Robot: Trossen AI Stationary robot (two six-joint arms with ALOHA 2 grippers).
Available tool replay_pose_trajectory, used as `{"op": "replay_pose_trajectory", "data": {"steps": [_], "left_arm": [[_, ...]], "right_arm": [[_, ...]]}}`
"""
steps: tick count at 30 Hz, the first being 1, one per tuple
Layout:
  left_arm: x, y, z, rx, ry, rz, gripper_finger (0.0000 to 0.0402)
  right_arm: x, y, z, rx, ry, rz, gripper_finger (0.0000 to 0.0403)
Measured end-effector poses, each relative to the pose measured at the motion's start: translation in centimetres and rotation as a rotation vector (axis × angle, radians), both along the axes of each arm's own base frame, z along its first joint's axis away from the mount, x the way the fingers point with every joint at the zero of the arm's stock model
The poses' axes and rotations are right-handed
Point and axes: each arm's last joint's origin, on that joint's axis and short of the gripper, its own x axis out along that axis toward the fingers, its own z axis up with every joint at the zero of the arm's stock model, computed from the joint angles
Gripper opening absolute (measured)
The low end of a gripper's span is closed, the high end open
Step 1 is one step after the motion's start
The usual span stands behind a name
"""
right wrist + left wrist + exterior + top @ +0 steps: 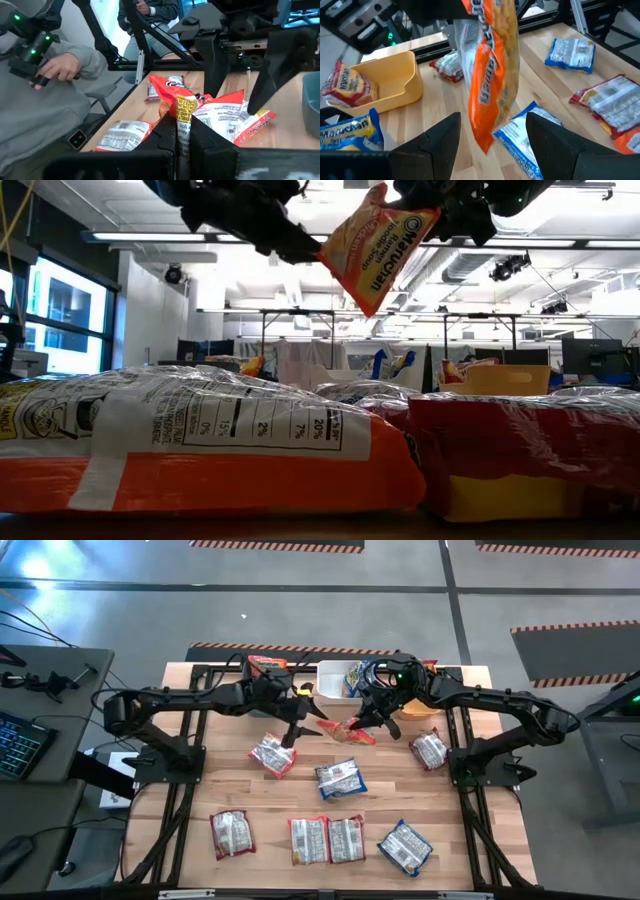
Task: Sort Maruchan noodles
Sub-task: Put the right orange noodle pack into the blue bin
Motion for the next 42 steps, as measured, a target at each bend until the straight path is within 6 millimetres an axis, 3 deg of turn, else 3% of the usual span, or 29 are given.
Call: {"op": "replay_pose_trajectory", "data": {"steps": [13, 30, 36, 42], "left_arm": [[1.8, -0.1, 0.2, 0.007, 0.024, -0.04, 0.0205], [1.7, -0.1, 0.2, 0.026, 0.014, -0.089, 0.0034], [1.5, 0.5, 0.1, 0.02, 0.025, -0.074, 0.0004], [1.3, 1.1, 0.3, -0.036, 0.013, -0.078, 0.0]], "right_arm": [[0.0, 0.1, 0.1, -0.017, -0.023, 0.026, 0.0], [0.2, -0.1, 0.4, -0.058, -0.057, -0.013, 0.0], [0.4, -0.2, 0.8, -0.142, -0.117, -0.083, 0.0014], [0.1, -0.7, 1.6, -0.155, -0.154, -0.132, 0.0025]]}}
